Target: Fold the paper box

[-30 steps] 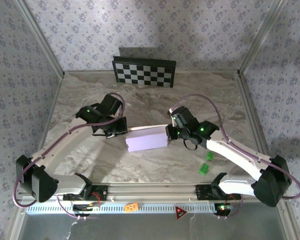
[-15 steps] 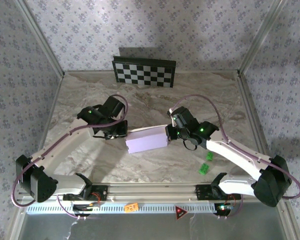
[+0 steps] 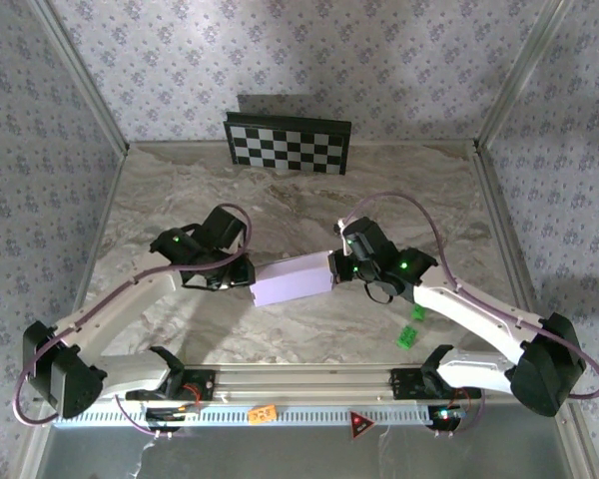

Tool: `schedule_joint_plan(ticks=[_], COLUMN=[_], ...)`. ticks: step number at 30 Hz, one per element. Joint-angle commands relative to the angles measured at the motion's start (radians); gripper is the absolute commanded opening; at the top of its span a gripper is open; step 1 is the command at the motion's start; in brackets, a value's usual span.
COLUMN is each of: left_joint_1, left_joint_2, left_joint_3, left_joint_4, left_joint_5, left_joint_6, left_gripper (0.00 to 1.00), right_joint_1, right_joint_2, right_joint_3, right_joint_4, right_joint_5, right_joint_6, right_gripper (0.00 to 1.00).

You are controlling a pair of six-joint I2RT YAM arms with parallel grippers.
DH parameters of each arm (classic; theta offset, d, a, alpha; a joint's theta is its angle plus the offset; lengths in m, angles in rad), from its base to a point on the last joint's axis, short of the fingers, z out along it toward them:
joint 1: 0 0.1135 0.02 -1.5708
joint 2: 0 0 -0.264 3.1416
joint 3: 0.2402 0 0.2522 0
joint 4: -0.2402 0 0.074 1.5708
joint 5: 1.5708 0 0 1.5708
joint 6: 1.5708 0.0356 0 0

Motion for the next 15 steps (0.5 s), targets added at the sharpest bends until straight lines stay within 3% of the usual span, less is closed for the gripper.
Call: schedule_joint_plan(ticks=[1,3,8,15], left_joint_1=[0.000,0.001,0.003,0.020], left_joint_2=[-0.069,-0.103,-0.141,-0.036], left_joint_3=[0.014,0.034,0.086,0.164], left_joint_4=[-0.024,-0.011,0.037,0.056], left_joint_5=[-0.003,-0.003,0.016,0.016], left_joint_6=[-0.032,-0.041,-0.049,0.030], left_gripper=[0.25,0.30,0.31,0.23], right_joint_1=[0.008,0.011,0.015,0.018], right_joint_2=[0.013,0.013,0.011,0.011], right_joint_3=[-0.038,-0.037,-0.034,-0.028], right_joint_4=[-0.070,-0.071,-0.071,-0.081], right_joint_5=[-0.002,0.001,0.005,0.009], right_joint_6=[0.021,0.021,0.023,0.021], right_gripper=[0.09,0.09,0.09,0.09])
